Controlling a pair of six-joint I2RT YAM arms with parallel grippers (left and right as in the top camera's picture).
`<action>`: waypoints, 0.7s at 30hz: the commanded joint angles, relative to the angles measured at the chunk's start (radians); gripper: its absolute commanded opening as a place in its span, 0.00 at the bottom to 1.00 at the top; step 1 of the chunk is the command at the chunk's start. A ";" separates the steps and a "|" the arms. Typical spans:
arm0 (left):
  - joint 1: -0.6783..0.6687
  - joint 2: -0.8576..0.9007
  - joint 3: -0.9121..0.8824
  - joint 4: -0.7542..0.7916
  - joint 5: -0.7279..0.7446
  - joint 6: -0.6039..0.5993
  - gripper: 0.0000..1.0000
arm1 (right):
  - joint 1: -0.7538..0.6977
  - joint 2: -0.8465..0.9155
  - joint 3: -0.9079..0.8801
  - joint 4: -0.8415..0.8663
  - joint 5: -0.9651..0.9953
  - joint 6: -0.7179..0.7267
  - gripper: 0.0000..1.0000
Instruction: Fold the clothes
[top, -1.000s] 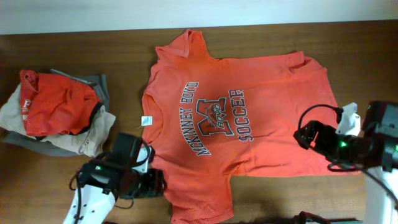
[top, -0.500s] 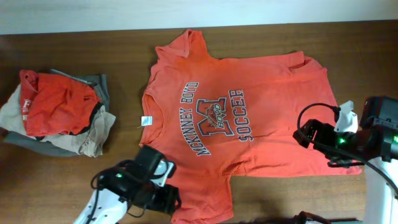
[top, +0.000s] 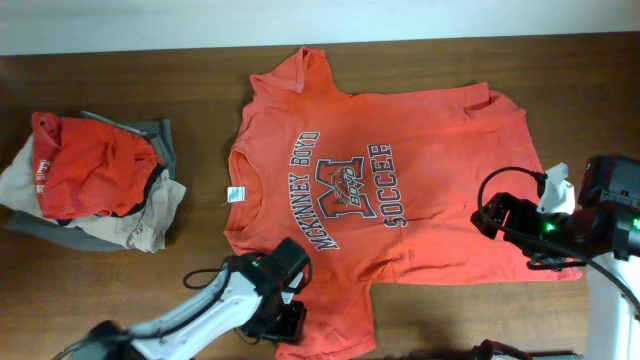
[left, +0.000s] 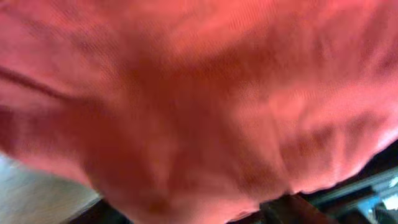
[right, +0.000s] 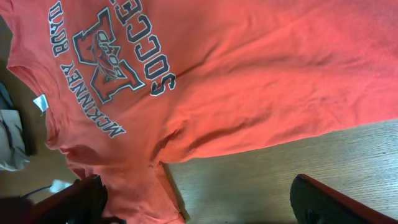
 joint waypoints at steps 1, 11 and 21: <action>-0.006 0.047 -0.004 0.013 0.034 -0.026 0.36 | 0.008 -0.011 0.011 0.000 0.006 -0.014 0.99; -0.006 -0.028 0.143 -0.134 0.098 0.026 0.01 | 0.008 -0.011 0.011 0.017 0.028 -0.013 0.99; 0.006 -0.068 0.273 -0.172 -0.014 0.042 0.05 | 0.008 -0.011 0.011 0.027 0.036 -0.013 0.99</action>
